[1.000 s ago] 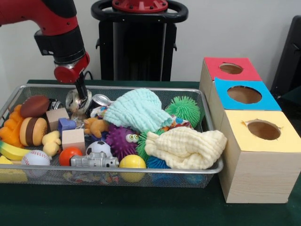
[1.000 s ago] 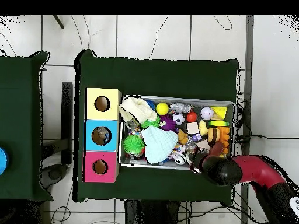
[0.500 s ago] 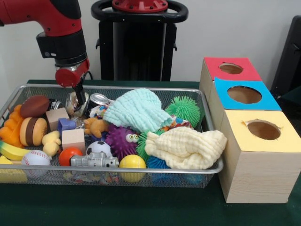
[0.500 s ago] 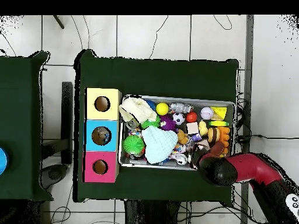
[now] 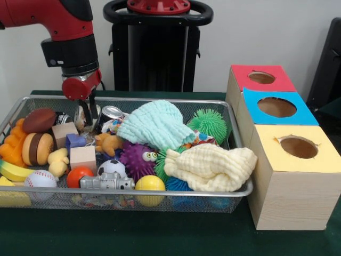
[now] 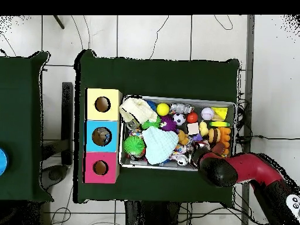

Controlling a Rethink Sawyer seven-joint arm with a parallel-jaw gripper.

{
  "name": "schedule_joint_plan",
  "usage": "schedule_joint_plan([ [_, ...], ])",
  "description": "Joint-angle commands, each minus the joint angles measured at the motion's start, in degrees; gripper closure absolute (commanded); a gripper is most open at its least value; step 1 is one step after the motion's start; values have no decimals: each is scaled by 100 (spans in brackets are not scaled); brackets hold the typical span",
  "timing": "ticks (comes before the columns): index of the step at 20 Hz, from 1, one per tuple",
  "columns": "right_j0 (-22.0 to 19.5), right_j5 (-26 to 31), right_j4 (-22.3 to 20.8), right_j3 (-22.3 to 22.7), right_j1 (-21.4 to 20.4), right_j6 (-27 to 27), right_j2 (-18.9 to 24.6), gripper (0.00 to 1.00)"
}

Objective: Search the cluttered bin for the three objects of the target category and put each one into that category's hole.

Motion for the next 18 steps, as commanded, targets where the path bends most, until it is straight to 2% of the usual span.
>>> schedule_joint_plan([
  [1,35,-102,-166,-196,28,-364,216,0],
  [11,57,-175,-212,-149,-15,-304,221,0],
  [18,-17,-462,-278,-258,296,-324,324,0],
])
